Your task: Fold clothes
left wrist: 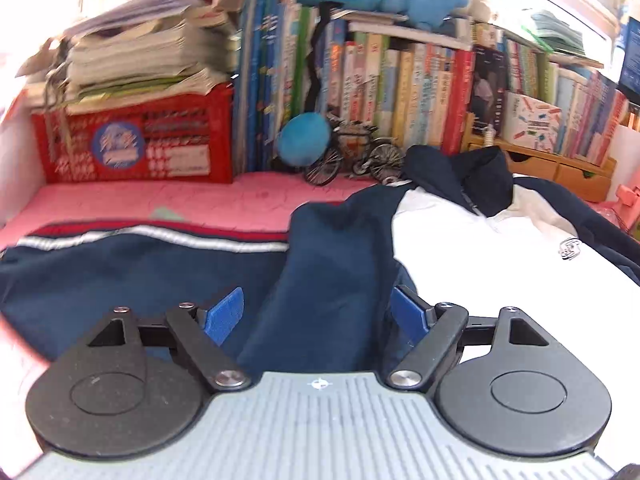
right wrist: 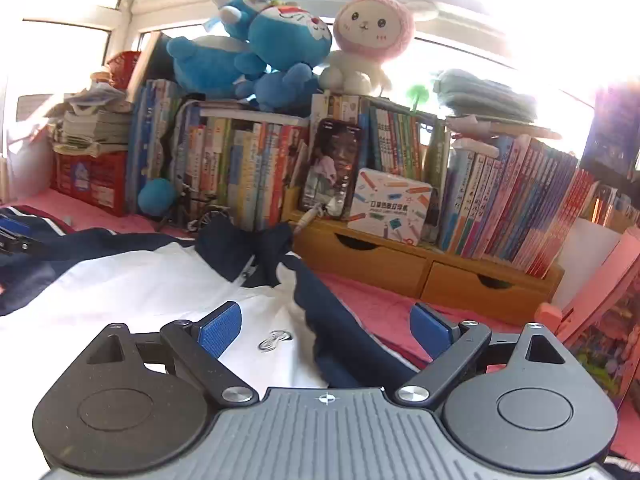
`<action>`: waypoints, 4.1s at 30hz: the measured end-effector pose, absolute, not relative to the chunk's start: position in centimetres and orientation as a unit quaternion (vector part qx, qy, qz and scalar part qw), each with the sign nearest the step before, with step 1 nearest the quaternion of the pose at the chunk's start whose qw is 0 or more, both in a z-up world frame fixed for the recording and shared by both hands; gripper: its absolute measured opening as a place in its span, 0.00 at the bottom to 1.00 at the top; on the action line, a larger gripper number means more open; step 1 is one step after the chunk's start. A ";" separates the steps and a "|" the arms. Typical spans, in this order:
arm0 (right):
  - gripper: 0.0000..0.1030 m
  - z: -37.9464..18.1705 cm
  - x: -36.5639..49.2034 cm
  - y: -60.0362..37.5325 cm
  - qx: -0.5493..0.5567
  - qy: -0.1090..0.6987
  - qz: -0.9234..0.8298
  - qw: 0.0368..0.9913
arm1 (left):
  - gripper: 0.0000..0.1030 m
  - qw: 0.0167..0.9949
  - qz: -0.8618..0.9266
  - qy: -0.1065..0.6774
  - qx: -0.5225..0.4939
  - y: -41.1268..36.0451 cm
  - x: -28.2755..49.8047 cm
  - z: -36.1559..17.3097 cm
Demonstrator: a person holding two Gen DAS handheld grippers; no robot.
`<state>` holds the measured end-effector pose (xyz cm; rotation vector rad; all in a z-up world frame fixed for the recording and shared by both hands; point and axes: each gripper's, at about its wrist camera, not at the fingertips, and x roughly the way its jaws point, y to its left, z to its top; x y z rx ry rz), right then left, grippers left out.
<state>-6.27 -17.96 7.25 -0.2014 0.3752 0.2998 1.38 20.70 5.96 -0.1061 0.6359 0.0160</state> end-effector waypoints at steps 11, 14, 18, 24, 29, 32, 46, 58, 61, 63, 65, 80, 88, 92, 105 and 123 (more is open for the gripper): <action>1.00 8.7 -19.3 -17.7 -0.270 0.158 0.136 0.940 | 0.84 0.926 0.207 0.274 -0.158 30.9 -1.0 5.4; 1.00 10.6 -20.5 -19.0 -0.240 0.160 0.113 0.951 | 0.85 0.912 0.264 0.260 -0.174 34.4 0.5 5.0; 1.00 11.5 -19.8 -20.1 -0.117 0.171 0.132 0.969 | 0.88 0.899 0.296 0.258 -0.194 37.5 3.0 3.7; 1.00 6.1 -13.4 -13.4 0.007 0.233 0.195 0.953 | 0.77 0.895 0.305 0.259 -0.195 39.6 6.1 2.4; 1.00 3.3 -9.4 -6.1 0.011 0.276 0.229 0.933 | 0.05 0.906 0.293 0.245 -0.184 40.7 7.9 6.1; 1.00 1.9 -8.1 -3.7 0.018 0.312 0.251 0.916 | 0.05 0.938 0.301 0.136 -0.102 40.6 6.6 12.2; 1.00 -0.8 -8.3 0.2 -0.086 0.345 0.204 0.912 | 0.58 0.863 0.376 0.331 -0.067 44.5 8.5 2.5; 1.00 -0.6 -8.0 0.0 -0.078 0.349 0.204 0.911 | 0.68 0.959 0.065 0.276 -0.003 25.1 3.9 6.7; 1.00 -0.3 -8.5 0.1 -0.092 0.346 0.181 0.916 | 0.68 0.944 -0.048 0.324 -0.044 18.8 1.7 4.9; 1.00 0.0 -9.8 -0.3 -0.125 0.326 0.142 0.926 | 0.70 0.942 -0.075 0.328 -0.016 15.4 0.1 3.6; 1.00 0.2 -11.6 -1.2 -0.169 0.292 0.104 0.936 | 0.74 0.941 -0.064 0.325 0.070 12.3 -0.9 1.8; 1.00 -0.7 -22.0 -18.4 -0.137 0.151 -0.186 0.961 | 0.95 0.960 0.072 0.232 0.137 12.4 -13.1 4.2; 1.00 -1.7 -24.2 -13.0 -0.055 0.148 -0.012 0.987 | 1.00 0.976 -0.040 0.213 0.028 8.0 -22.1 3.8; 1.00 -2.2 -25.1 -9.0 -0.059 0.144 0.058 0.986 | 1.00 0.961 0.015 0.247 0.125 6.8 -20.7 0.6; 1.00 -2.4 -25.8 -14.6 -0.107 0.149 -0.017 0.983 | 1.00 0.956 0.040 0.259 0.131 11.0 -19.7 -0.1; 1.00 1.0 -12.6 -46.7 0.276 0.208 -0.219 0.912 | 1.00 0.958 -0.115 0.261 0.013 5.2 -7.8 5.0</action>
